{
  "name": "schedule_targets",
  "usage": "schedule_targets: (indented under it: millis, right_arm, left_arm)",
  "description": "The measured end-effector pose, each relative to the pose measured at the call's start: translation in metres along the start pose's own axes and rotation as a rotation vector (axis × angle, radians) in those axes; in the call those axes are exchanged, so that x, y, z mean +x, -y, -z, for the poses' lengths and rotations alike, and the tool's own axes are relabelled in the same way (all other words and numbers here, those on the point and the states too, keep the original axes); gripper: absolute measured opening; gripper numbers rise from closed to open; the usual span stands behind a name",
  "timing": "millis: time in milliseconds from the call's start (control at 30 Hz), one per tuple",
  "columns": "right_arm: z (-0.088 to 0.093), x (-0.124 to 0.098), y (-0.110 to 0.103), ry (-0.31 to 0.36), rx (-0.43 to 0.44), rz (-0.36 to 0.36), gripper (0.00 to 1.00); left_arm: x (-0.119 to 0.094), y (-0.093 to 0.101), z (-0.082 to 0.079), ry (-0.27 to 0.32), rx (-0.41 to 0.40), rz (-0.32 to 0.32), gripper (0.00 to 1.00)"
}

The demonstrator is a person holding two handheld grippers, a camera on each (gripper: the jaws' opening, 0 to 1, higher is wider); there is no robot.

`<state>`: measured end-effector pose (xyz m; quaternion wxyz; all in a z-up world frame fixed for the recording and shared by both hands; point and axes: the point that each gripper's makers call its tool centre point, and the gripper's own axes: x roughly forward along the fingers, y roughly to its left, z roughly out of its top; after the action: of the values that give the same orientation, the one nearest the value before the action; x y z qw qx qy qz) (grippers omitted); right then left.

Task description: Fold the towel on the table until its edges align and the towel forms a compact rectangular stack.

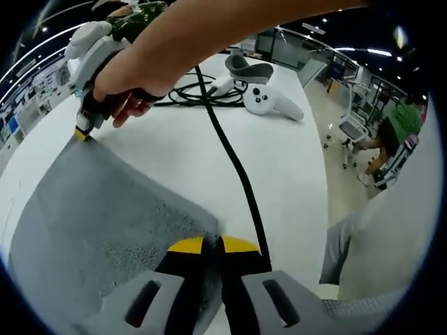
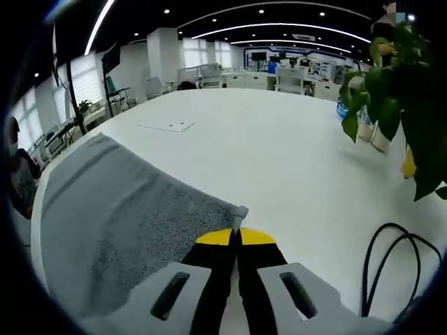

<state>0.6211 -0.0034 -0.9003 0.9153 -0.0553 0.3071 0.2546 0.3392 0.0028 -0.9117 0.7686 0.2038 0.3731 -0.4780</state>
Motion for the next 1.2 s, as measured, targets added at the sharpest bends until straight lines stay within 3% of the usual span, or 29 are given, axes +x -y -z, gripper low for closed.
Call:
schedule_targets:
  millis: [300, 533, 600, 800, 967, 1067, 1200]
  right_arm:
    - [-0.022, -0.018, -0.005, 0.004, -0.019, 0.019, 0.0]
    - [-0.042, -0.026, -0.005, 0.021, -0.049, 0.051, 0.0]
    - [-0.045, -0.03, -0.004, 0.026, -0.065, 0.06, 0.0]
    - [-0.057, -0.049, 0.008, 0.068, -0.068, 0.113, 0.0]
    - [-0.068, -0.066, 0.022, 0.112, -0.036, 0.166, 0.0]
    - [-0.075, -0.076, 0.031, 0.139, 0.014, 0.188, 0.0]
    - [-0.084, -0.089, 0.036, 0.153, 0.008, 0.206, 0.0]
  left_arm:
    - [-0.028, -0.002, -0.015, 0.067, 0.03, 0.005, 0.07]
    - [-0.054, -0.009, -0.034, 0.155, -0.067, 0.01, 0.07]
    - [-0.059, -0.007, -0.04, 0.174, -0.04, 0.013, 0.07]
    - [-0.066, -0.002, -0.053, 0.21, -0.023, 0.021, 0.07]
    - [-0.079, 0.005, -0.08, 0.303, -0.014, 0.036, 0.07]
    - [-0.085, 0.01, -0.089, 0.32, 0.017, 0.04, 0.07]
    - [-0.098, 0.013, -0.103, 0.37, 0.01, 0.054, 0.07]
